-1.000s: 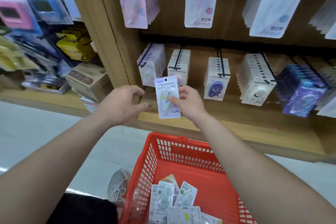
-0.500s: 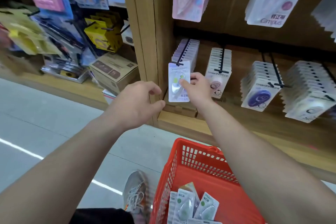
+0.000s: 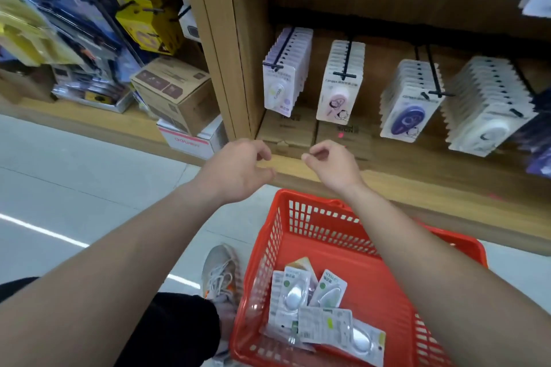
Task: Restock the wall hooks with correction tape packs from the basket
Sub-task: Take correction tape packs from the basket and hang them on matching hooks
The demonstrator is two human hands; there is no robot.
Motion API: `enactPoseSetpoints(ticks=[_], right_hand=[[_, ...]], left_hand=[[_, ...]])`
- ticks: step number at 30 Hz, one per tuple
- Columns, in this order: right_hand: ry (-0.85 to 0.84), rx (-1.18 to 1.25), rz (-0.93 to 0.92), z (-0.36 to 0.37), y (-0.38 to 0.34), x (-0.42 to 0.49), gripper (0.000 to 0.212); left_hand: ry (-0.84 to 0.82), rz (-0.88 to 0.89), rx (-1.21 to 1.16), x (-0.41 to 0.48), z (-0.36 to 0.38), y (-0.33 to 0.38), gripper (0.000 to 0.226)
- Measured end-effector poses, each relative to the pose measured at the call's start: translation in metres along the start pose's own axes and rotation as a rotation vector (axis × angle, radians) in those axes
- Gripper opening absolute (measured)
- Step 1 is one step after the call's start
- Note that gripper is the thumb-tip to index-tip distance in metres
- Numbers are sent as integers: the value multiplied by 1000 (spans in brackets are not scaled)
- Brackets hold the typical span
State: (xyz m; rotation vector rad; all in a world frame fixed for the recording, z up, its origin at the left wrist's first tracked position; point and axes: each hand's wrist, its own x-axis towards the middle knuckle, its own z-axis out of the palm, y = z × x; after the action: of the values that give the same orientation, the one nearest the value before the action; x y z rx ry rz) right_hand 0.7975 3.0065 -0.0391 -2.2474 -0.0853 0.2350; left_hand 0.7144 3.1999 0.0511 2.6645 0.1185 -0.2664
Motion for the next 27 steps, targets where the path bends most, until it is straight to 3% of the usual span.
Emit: enactPoseSetpoints(ticks=[4, 8, 11, 15, 18, 21, 23, 27], right_hand=[[-120, 36, 23, -11, 78, -71, 11], [-253, -12, 193, -1, 167, -124, 8], [-349, -23, 343, 23, 220, -144, 12], [-437, -35, 434, 60, 267, -143, 60], [-470, 9, 475, 84, 286, -137, 77], [-458, -117, 446, 93, 291, -132, 90], [-492, -220, 421, 93, 295, -133, 85], [-547, -223, 399, 90, 294, -135, 55]], left_hand=[[-170, 56, 41, -26, 65, 11, 28], [-325, 81, 47, -49, 144, 11, 32], [-415, -3, 15, -53, 207, 8, 42], [-485, -164, 45, -42, 270, 1, 61], [-479, -222, 96, -23, 302, -9, 65], [-477, -272, 108, -13, 322, -22, 73], [-502, -280, 117, -11, 333, -29, 82], [-534, -320, 43, -5, 344, -43, 95]])
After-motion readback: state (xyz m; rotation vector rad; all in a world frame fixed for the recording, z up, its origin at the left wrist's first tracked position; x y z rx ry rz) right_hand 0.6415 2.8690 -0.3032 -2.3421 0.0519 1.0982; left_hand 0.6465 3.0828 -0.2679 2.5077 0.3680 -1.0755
